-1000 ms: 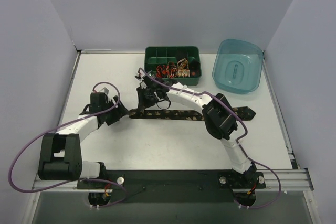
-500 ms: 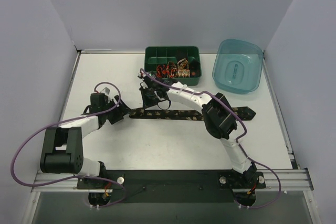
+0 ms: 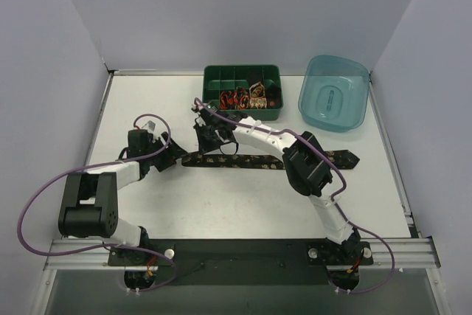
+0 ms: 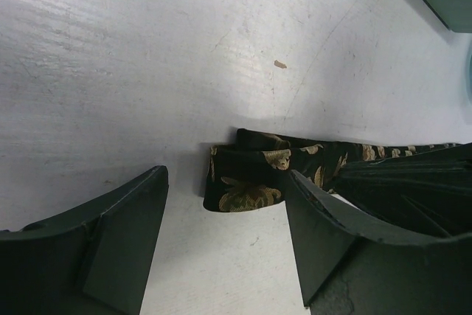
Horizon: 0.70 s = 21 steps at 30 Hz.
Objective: Roll the ties
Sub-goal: Roll the tie at the center of the board.
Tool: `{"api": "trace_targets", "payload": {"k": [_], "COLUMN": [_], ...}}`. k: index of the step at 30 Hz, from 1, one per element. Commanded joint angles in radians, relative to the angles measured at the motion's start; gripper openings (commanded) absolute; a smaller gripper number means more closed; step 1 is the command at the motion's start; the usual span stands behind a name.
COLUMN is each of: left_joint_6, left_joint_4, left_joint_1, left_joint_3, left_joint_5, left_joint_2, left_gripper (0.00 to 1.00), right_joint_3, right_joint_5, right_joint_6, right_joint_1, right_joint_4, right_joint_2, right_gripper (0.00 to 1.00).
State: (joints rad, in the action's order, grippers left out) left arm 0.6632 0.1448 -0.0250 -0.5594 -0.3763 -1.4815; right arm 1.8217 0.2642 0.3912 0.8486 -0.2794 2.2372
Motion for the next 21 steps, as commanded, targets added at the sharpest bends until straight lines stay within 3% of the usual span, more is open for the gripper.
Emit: {"api": "trace_targets", "payload": {"k": [1,21], "left_joint_6": [-0.011,0.013], "left_joint_4": [-0.01,0.071], "left_joint_1": [0.004,-0.05], "left_joint_3": [0.012,0.021], "left_joint_5": [0.011,-0.016], "left_joint_2": [-0.037,-0.074], "left_gripper": [0.75,0.67], "right_joint_3": [0.034,0.036], "right_joint_5": [0.006,-0.017], "right_joint_6": [-0.005,0.017], "right_joint_1": [0.014,0.009], "right_joint_4": [-0.004,-0.004], "right_joint_2": [0.028,0.098], "right_gripper": [0.0,0.0]}}
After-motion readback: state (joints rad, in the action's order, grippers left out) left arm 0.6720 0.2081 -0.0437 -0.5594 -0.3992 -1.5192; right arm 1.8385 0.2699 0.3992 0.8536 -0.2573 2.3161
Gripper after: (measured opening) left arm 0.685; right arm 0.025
